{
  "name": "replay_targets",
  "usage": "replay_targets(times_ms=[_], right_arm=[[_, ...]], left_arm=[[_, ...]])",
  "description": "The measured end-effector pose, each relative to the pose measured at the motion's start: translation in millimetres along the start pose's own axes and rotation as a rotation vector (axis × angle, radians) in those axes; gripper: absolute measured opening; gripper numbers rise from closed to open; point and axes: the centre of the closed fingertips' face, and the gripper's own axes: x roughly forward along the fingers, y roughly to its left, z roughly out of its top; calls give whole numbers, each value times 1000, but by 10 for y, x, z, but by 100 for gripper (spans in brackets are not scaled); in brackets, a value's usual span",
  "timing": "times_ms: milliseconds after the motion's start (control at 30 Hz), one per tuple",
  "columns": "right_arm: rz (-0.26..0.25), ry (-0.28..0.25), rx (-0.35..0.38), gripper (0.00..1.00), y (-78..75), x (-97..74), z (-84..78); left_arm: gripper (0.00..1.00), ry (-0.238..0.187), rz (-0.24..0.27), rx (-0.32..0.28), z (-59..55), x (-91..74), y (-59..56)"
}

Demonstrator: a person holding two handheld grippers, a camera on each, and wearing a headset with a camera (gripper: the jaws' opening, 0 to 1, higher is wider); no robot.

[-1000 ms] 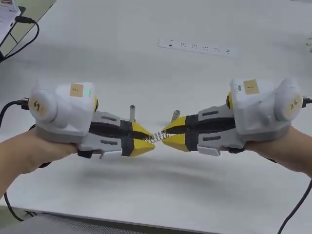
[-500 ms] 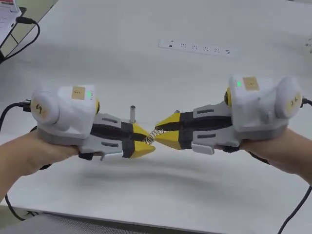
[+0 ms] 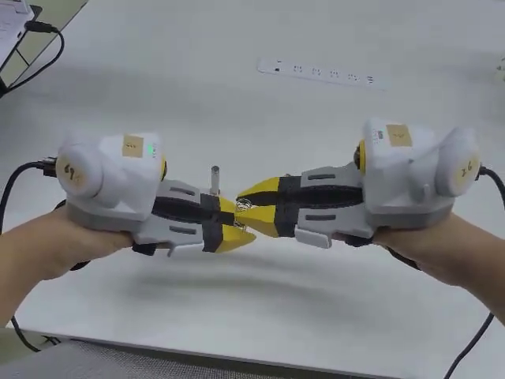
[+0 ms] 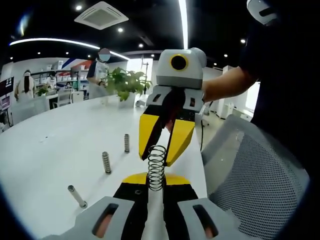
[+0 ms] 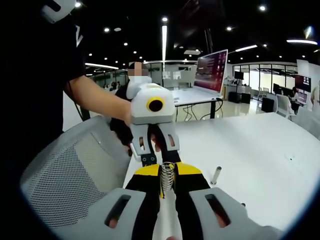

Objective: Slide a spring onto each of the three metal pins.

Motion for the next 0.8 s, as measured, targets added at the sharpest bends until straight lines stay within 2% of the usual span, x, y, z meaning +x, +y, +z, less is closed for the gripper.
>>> replay_targets(times_ms=[200,467,800], right_arm=[[1,-5,-18,7,18,-1,-41],[-9,-14,-54,7,7,-19,-3],[-11,-15,-71,7,37,-27,-12]], left_arm=[[2,8,-8,0,-40,20,-31],[2,-12,-1,-13,5,11,-14],[2,-11,-1,-22,-5,10,-28]])
